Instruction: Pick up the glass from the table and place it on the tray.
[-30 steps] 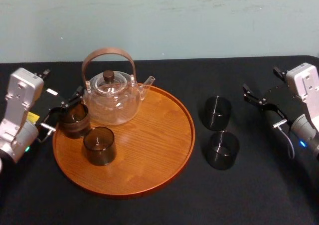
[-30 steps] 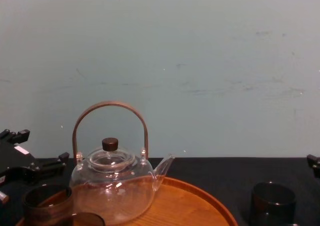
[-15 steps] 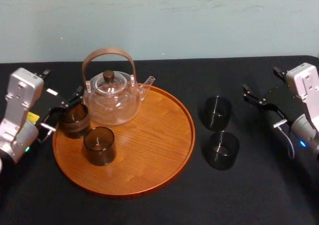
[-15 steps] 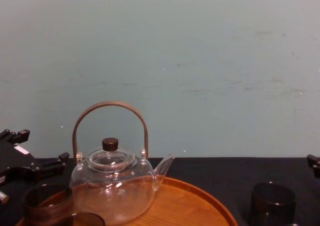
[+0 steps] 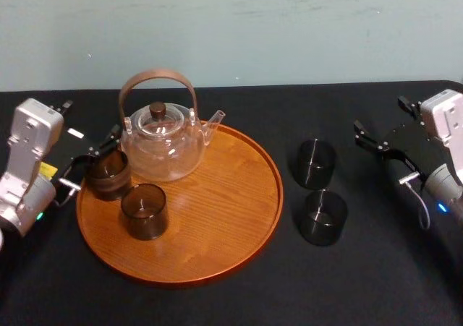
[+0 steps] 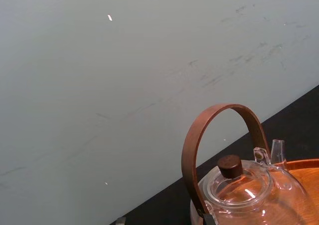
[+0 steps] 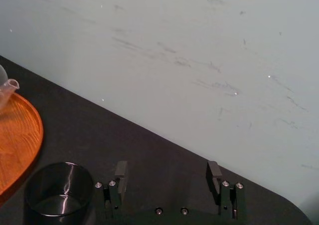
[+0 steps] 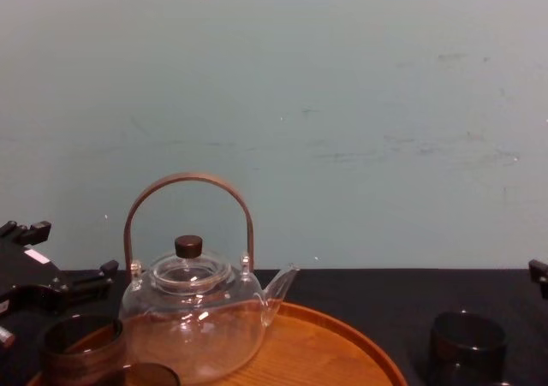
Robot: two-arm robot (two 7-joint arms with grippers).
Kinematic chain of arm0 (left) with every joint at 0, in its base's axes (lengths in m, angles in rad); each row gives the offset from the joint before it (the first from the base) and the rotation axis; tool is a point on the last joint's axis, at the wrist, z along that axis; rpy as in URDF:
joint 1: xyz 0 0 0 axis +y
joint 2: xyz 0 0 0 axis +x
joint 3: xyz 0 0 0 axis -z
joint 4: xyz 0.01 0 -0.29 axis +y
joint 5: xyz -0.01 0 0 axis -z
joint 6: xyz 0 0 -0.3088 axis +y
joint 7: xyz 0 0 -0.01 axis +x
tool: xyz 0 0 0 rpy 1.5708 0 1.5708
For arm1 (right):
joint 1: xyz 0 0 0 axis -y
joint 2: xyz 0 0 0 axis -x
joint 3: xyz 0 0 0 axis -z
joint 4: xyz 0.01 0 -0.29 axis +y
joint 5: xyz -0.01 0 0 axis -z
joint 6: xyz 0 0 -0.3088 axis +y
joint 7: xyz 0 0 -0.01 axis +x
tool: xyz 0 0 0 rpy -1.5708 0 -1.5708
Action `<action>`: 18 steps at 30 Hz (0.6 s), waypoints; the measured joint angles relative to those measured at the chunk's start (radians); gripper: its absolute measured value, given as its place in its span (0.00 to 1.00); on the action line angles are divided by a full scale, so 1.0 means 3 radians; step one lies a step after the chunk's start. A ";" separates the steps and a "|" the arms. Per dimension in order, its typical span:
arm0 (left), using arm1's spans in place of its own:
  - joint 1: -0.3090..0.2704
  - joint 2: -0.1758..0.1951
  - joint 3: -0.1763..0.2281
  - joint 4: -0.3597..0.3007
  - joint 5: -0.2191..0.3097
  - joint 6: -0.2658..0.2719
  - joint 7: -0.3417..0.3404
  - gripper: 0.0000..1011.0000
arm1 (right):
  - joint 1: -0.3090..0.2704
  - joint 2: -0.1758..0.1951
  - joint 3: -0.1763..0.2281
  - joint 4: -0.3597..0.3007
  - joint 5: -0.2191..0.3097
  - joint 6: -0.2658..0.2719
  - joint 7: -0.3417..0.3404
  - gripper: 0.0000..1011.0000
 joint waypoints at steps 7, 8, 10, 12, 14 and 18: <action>0.0000 0.0000 0.0000 0.0000 0.0000 0.0000 0.0000 0.99 | -0.0184 0.0088 0.0127 -0.0264 0.0097 0.0000 0.0111 0.99; 0.0000 0.0000 0.0000 0.0000 0.0000 0.0000 0.0000 0.99 | -0.0235 0.0113 0.0150 -0.0336 0.0110 -0.0002 0.0131 0.99; 0.0000 0.0000 0.0000 0.0000 0.0000 0.0000 0.0000 0.99 | -0.0331 0.0164 0.0181 -0.0469 0.0120 -0.0014 0.0163 0.99; 0.0000 0.0000 0.0000 0.0000 0.0000 0.0000 0.0000 0.99 | -0.0399 0.0199 0.0202 -0.0559 0.0129 -0.0022 0.0186 0.99; 0.0000 0.0000 0.0000 0.0000 0.0000 0.0000 0.0000 0.99 | -0.0466 0.0230 0.0223 -0.0640 0.0143 -0.0028 0.0212 0.99; 0.0000 0.0000 0.0000 0.0000 0.0000 0.0000 0.0000 0.99 | -0.0637 0.0312 0.0278 -0.0825 0.0186 -0.0035 0.0286 0.99</action>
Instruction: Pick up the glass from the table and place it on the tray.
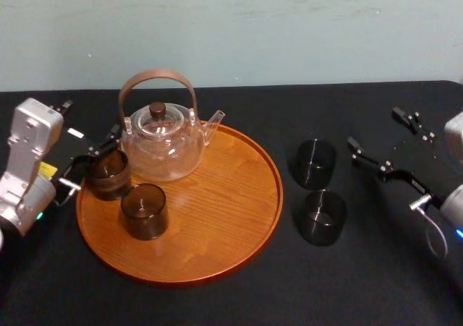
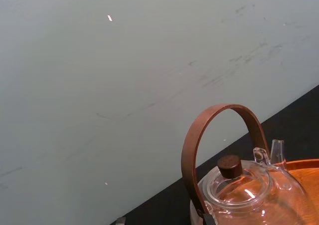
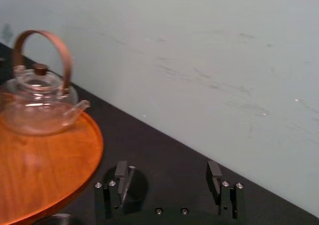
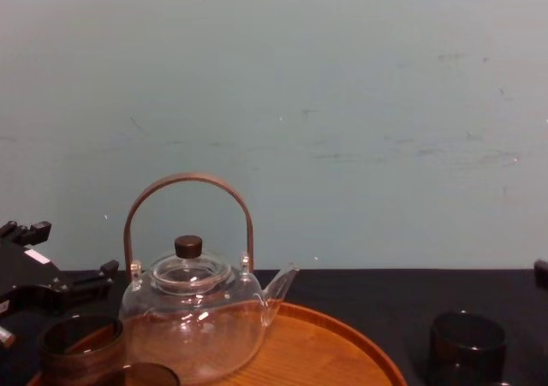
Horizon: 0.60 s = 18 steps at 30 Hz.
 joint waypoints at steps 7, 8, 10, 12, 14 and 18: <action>0.0000 0.0000 0.0000 0.0000 0.0000 0.0000 0.0000 0.99 | -0.0259 0.0097 0.0066 -0.0211 0.0013 -0.0007 0.0097 0.99; 0.0000 0.0000 0.0000 0.0000 0.0000 0.0000 0.0000 0.99 | -0.0277 0.0101 0.0071 -0.0221 0.0013 -0.0011 0.0107 0.99; 0.0000 0.0000 0.0000 0.0000 0.0000 0.0000 0.0000 0.99 | -0.0324 0.0105 0.0080 -0.0241 0.0013 -0.0018 0.0137 0.99; 0.0000 0.0000 0.0000 0.0000 0.0000 0.0000 0.0000 0.99 | -0.0349 0.0106 0.0083 -0.0253 0.0017 -0.0018 0.0164 0.99; 0.0000 0.0000 0.0000 0.0000 0.0000 0.0000 0.0000 0.99 | -0.0383 0.0106 0.0085 -0.0268 0.0019 -0.0018 0.0201 0.99; 0.0000 0.0000 0.0000 0.0000 0.0000 0.0000 0.0000 0.99 | -0.0435 0.0097 0.0086 -0.0291 0.0036 -0.0016 0.0276 0.99</action>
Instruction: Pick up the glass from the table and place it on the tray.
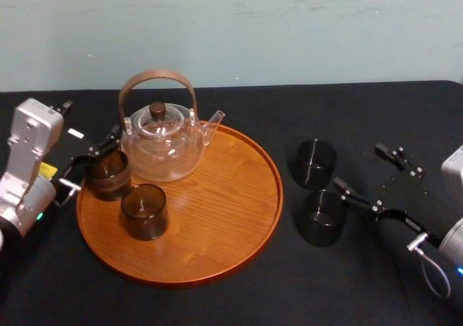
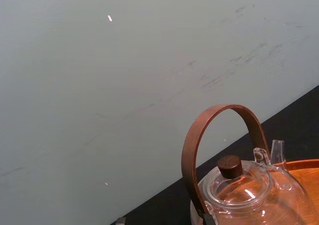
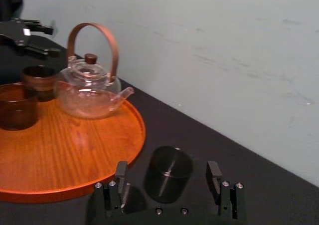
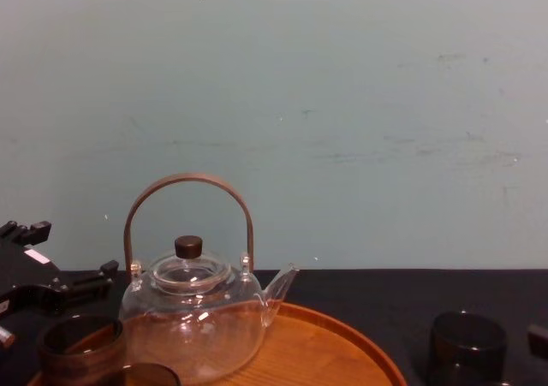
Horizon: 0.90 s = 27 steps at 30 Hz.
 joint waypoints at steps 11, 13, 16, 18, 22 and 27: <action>0.0000 0.0000 0.0000 0.0000 0.0000 0.0000 0.0000 0.99 | -0.0121 -0.0012 0.0011 -0.0076 0.0089 0.0037 0.0238 0.99; 0.0000 0.0000 0.0000 0.0000 0.0000 0.0000 0.0000 0.99 | -0.0132 -0.0021 0.0019 -0.0075 0.0141 0.0065 0.0324 0.99; 0.0000 0.0000 0.0000 0.0000 0.0000 0.0000 0.0000 0.99 | -0.0136 -0.0029 0.0025 -0.0062 0.0156 0.0087 0.0369 0.99; 0.0000 0.0000 0.0000 0.0000 0.0000 0.0000 0.0000 0.99 | -0.0138 -0.0037 0.0031 -0.0050 0.0164 0.0104 0.0394 0.99; 0.0000 0.0000 0.0000 0.0000 0.0000 0.0000 0.0000 0.99 | -0.0143 -0.0065 0.0050 0.0006 0.0177 0.0172 0.0456 0.99; 0.0000 0.0000 0.0000 0.0000 0.0000 0.0000 0.0000 0.99 | -0.0153 -0.0088 0.0079 0.0043 0.0178 0.0217 0.0493 0.99</action>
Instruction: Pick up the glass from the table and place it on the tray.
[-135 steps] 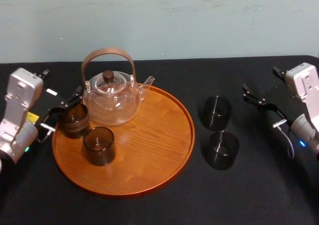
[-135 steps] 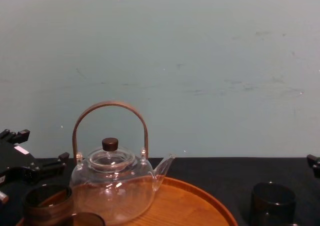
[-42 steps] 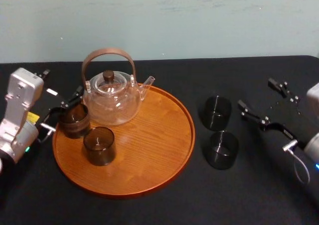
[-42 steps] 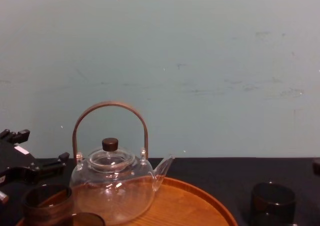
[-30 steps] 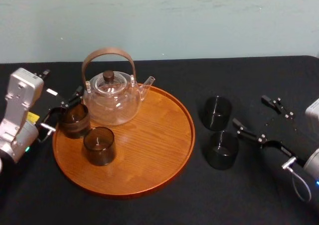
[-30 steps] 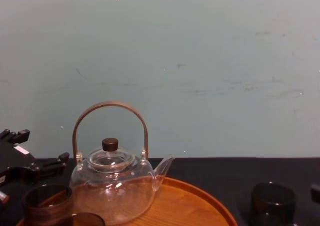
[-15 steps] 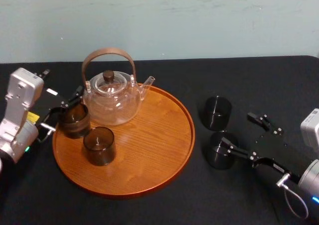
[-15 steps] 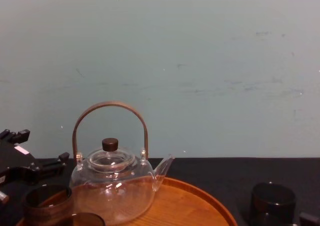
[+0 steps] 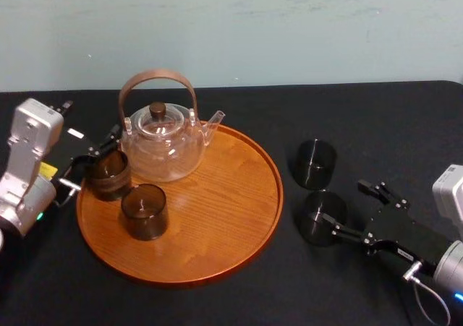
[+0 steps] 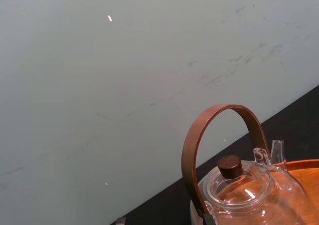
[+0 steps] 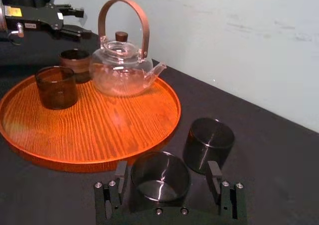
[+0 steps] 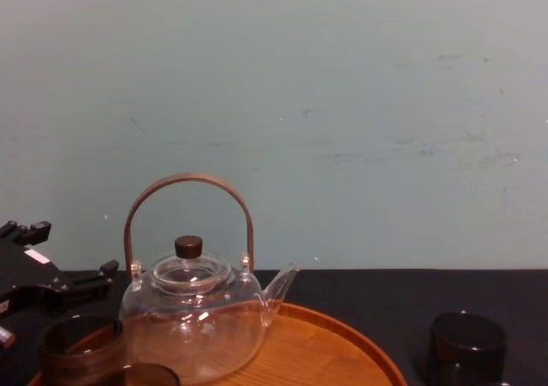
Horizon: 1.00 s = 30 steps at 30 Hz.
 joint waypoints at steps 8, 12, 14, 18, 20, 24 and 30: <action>0.0000 0.0000 0.0000 0.0000 0.0000 0.0000 0.0000 0.99 | -0.0019 -0.0041 0.0036 0.0044 -0.0023 0.0064 0.0065 0.99; 0.0000 0.0000 0.0000 0.0000 0.0000 0.0000 0.0000 0.99 | -0.0019 -0.0068 0.0047 0.0075 -0.0054 0.0086 0.0096 0.99; 0.0000 0.0000 0.0000 0.0000 0.0000 0.0000 0.0000 0.99 | -0.0017 -0.0085 0.0054 0.0090 -0.0072 0.0097 0.0113 0.99; 0.0000 0.0000 0.0000 0.0000 0.0000 0.0000 0.0000 0.99 | -0.0013 -0.0110 0.0066 0.0108 -0.0095 0.0115 0.0149 0.99; 0.0000 0.0000 0.0000 0.0000 0.0000 0.0000 0.0000 0.99 | -0.0009 -0.0128 0.0070 0.0120 -0.0108 0.0129 0.0169 0.99; 0.0000 0.0000 0.0000 0.0000 0.0000 0.0000 0.0000 0.99 | 0.0007 -0.0167 0.0072 0.0162 -0.0143 0.0156 0.0200 0.99; 0.0000 0.0000 0.0000 0.0000 0.0000 0.0000 0.0000 0.99 | 0.0049 -0.0229 0.0068 0.0243 -0.0186 0.0214 0.0258 0.99</action>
